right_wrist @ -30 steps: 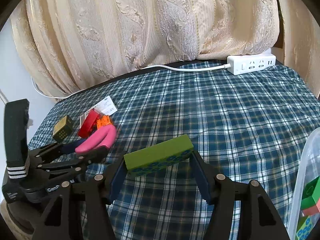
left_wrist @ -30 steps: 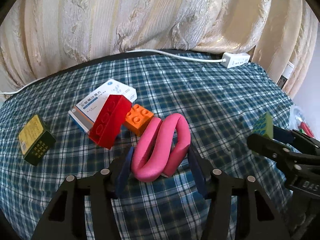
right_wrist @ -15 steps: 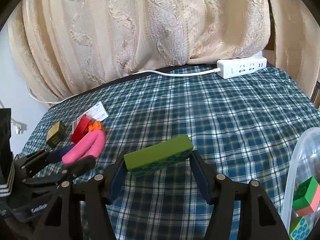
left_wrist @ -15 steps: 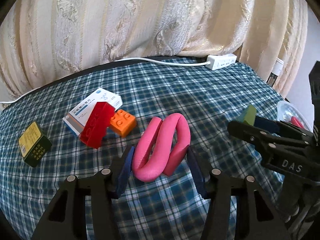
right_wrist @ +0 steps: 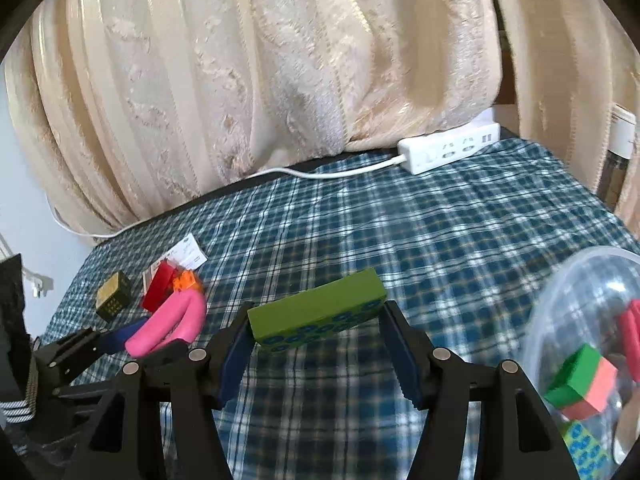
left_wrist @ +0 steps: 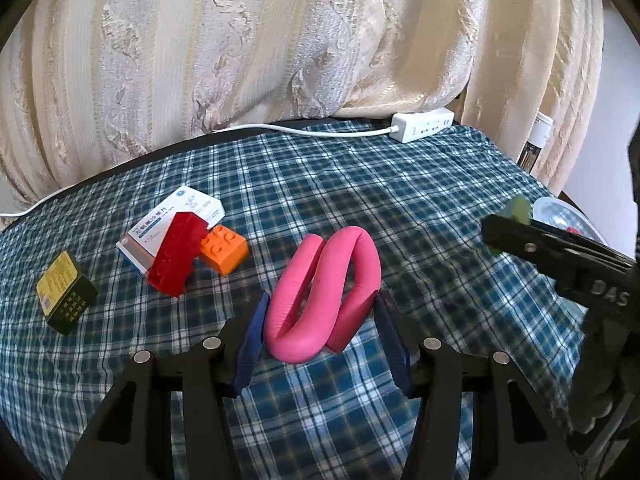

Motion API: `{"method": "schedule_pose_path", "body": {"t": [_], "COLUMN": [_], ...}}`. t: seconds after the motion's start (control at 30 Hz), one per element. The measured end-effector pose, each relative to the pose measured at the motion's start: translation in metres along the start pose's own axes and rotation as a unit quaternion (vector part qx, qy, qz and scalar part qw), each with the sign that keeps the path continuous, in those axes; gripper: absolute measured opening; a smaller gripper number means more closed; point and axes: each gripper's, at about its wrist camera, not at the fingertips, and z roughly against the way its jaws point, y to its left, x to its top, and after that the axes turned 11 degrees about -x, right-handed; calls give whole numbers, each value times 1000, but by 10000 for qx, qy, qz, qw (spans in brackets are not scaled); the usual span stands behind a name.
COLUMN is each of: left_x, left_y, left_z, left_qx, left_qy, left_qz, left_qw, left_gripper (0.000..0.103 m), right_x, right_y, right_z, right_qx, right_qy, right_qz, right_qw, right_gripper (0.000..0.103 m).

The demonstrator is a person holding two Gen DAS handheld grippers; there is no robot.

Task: Organize objects
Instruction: 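Carry the pink curler and dotted block toward the clear bowl with both tools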

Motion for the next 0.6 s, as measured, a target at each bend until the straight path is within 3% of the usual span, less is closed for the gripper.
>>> {"method": "schedule_pose_path", "body": {"t": [0.6], "left_x": [9], "left_y": [-72], "left_z": [-10], "left_qx": [-349], "left_qy": [117], "left_qz": [-435], "left_qw": [9984], "left_gripper": [55], "right_x": [-31], "right_y": [-118], "right_z": [65], "right_qx": [-843], "right_qy": [-188], "right_qz": [-813], "right_qw": [9929], "right_gripper": [65]}}
